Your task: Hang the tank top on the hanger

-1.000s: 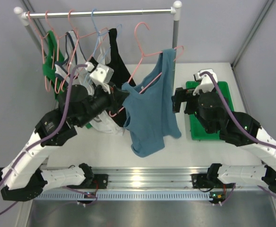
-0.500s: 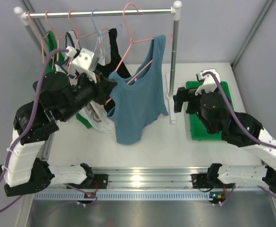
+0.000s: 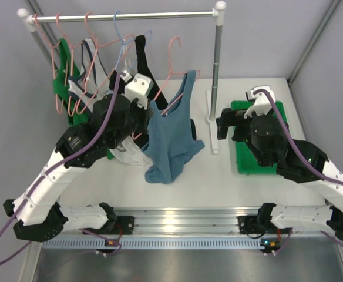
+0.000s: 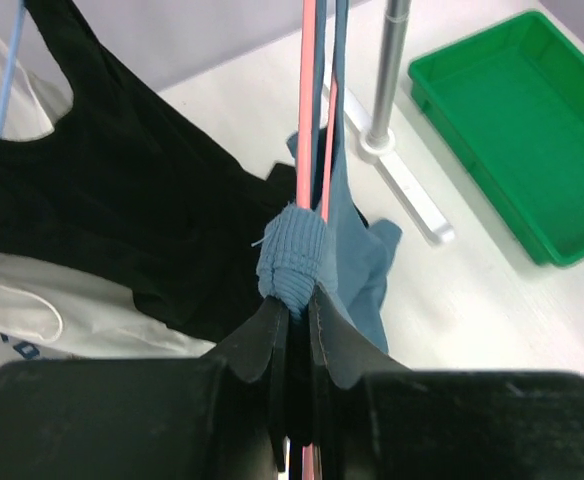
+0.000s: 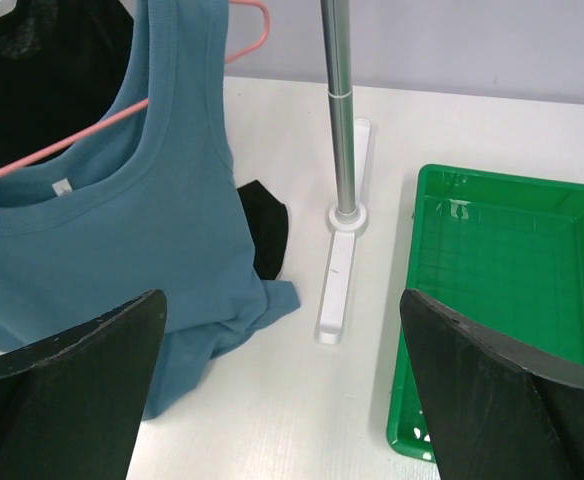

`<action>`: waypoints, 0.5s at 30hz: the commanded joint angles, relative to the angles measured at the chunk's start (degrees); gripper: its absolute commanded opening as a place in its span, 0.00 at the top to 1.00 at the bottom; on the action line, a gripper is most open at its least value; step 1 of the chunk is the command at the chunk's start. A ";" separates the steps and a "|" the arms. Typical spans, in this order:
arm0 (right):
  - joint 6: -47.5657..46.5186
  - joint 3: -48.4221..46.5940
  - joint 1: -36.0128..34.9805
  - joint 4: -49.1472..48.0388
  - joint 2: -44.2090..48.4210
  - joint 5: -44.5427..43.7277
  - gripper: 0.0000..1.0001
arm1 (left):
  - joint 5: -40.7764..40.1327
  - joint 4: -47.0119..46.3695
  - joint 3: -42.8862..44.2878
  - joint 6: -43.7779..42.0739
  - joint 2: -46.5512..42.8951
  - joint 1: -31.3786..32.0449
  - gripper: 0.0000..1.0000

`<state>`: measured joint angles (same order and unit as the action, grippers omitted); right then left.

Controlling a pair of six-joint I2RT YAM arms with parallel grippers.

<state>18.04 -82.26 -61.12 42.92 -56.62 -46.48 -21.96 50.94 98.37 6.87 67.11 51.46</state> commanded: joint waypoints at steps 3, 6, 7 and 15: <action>0.33 -0.36 -0.75 -0.11 1.16 -1.24 0.00 | 1.30 -14.54 -0.63 -2.39 0.12 -5.66 1.00; 0.33 -0.10 -0.67 -0.02 1.25 -1.42 0.00 | 2.17 -18.58 -0.72 -3.35 0.56 -7.68 1.00; 0.33 -0.01 -0.75 0.06 1.34 -1.42 0.00 | 2.53 -19.29 -0.55 -3.53 0.83 -8.21 1.00; 0.59 0.70 -0.75 0.15 1.78 -1.25 0.00 | 1.04 -23.68 3.05 -4.15 3.81 -11.64 1.00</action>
<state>18.20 -82.11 -61.12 42.96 -55.75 -46.72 -19.86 36.93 97.89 3.79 70.08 41.10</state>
